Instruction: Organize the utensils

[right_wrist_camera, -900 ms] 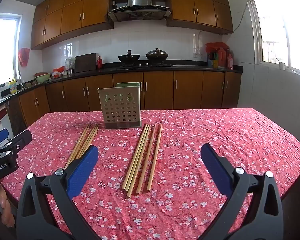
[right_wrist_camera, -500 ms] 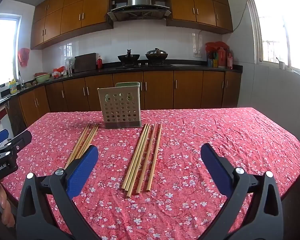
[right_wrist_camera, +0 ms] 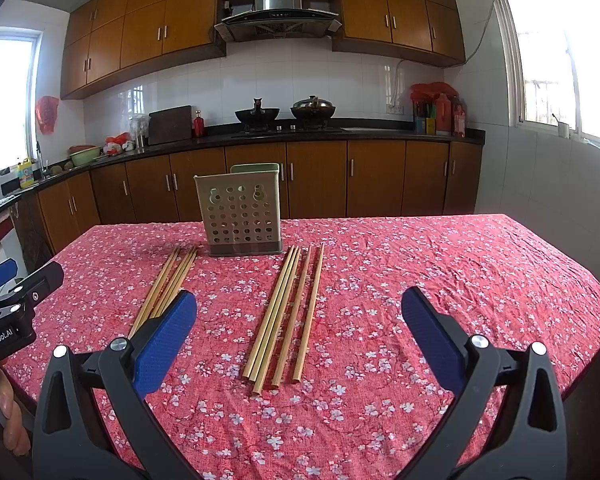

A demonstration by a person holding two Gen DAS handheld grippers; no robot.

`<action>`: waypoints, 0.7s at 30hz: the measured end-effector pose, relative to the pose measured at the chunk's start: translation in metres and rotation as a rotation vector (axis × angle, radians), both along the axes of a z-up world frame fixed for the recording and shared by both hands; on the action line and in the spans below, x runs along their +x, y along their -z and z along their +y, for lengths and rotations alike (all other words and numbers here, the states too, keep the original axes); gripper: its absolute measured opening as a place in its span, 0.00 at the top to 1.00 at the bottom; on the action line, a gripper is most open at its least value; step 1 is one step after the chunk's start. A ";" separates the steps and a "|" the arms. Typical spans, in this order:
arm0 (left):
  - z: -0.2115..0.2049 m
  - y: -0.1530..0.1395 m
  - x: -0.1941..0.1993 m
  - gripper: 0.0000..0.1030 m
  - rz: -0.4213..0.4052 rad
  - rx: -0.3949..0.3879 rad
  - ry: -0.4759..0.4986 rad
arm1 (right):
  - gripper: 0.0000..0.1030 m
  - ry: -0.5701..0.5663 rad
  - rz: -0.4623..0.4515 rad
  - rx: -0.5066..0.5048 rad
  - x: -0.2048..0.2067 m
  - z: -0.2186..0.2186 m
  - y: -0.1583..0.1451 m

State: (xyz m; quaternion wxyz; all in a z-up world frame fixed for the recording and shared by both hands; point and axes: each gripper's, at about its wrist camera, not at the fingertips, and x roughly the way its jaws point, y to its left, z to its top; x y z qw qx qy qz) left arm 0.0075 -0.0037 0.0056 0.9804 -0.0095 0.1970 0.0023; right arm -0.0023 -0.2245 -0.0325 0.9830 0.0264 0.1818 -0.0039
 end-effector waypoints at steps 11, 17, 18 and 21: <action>0.001 0.003 -0.002 0.04 0.000 0.000 0.001 | 0.02 0.000 0.000 0.000 0.000 0.000 0.000; 0.001 0.003 -0.003 0.04 0.000 0.002 0.000 | 0.02 0.000 0.001 0.001 0.000 0.000 0.000; 0.001 0.003 -0.002 0.04 0.001 0.001 0.000 | 0.02 0.000 0.001 0.001 0.000 0.000 0.000; 0.000 0.002 -0.001 0.04 0.002 0.001 0.000 | 0.02 0.000 0.001 0.002 0.000 0.000 0.000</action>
